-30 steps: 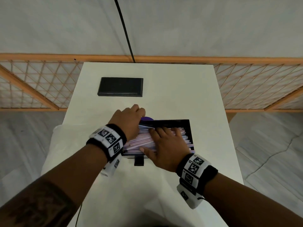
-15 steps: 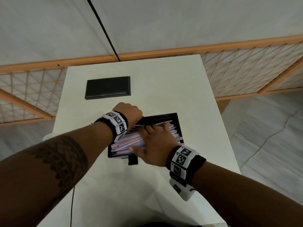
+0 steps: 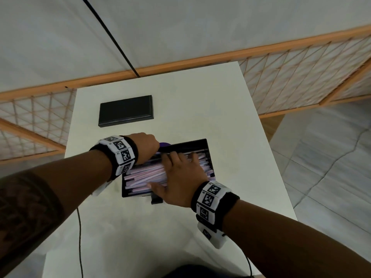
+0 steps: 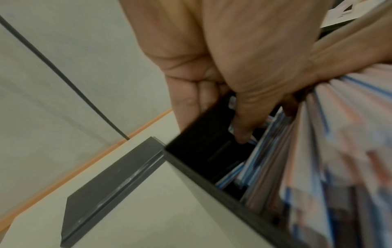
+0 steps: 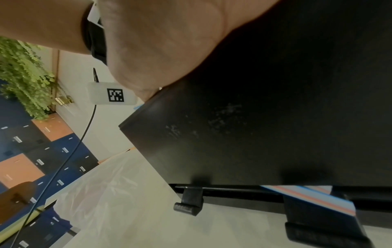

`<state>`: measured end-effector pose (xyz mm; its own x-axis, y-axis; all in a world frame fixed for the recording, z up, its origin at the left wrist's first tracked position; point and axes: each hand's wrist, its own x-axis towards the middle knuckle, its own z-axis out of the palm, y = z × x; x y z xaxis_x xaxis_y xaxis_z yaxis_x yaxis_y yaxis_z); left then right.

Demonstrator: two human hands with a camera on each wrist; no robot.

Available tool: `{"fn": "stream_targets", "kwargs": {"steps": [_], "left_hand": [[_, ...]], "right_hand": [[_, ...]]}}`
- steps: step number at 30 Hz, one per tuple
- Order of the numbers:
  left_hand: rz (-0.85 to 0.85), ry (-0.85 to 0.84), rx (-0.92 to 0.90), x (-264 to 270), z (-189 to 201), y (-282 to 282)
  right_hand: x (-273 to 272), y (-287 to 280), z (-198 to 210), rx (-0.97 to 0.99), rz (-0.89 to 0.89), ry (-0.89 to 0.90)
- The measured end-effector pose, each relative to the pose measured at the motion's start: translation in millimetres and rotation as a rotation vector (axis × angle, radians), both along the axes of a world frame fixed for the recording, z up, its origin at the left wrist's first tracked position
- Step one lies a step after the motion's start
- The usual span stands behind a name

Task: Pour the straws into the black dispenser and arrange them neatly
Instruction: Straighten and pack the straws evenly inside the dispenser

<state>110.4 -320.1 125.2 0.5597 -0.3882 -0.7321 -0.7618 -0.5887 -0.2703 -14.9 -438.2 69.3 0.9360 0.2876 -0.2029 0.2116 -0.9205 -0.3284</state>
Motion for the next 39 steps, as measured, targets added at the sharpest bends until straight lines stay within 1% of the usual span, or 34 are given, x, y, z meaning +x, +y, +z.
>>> {"fn": "stream_targets", "kwargs": {"steps": [5, 11, 13, 15, 17, 20, 23, 26, 28, 30, 32, 34, 36, 39], "left_hand": [[0.070, 0.026, -0.030, 0, 3, 12], [0.071, 0.004, -0.051, -5, 14, 23], [0.013, -0.038, -0.017, -6, 27, 26], [-0.076, -0.128, 0.014, -6, 43, 34], [-0.126, -0.213, 0.039, -7, 61, 41], [-0.069, -0.298, 0.076, -12, 89, 51], [0.013, -0.385, 0.026, -20, 121, 72], [0.099, -0.424, -0.023, -29, 139, 92], [0.133, -0.403, -0.006, -35, 133, 94], [0.164, -0.390, -0.021, -40, 113, 96], [0.220, -0.396, -0.045, -39, 89, 100], [0.312, -0.397, -0.083, -35, 73, 107], [0.388, -0.385, -0.124, -34, 65, 112], [0.415, -0.368, -0.161, -38, 61, 113]], "right_hand": [[1, 9, 0, -0.016, -0.033, -0.002], [2, 12, 1, -0.066, -0.041, 0.035], [7, 11, 2, -0.091, -0.045, 0.060], [12, 11, 3, -0.102, -0.045, 0.082], [14, 11, 4, -0.097, -0.047, 0.090], [13, 11, 5, -0.100, -0.047, 0.084], [12, 10, 4, -0.092, -0.050, 0.073], [11, 11, 3, -0.077, -0.044, 0.017], [9, 11, 3, -0.065, -0.020, -0.037], [6, 9, 1, -0.054, -0.022, -0.092], [1, 4, -3, -0.035, -0.063, -0.152], [-3, -2, -6, -0.008, -0.105, -0.180], [-4, -8, -7, 0.025, -0.127, -0.174], [-3, -13, -6, 0.149, -0.146, -0.244]]}}
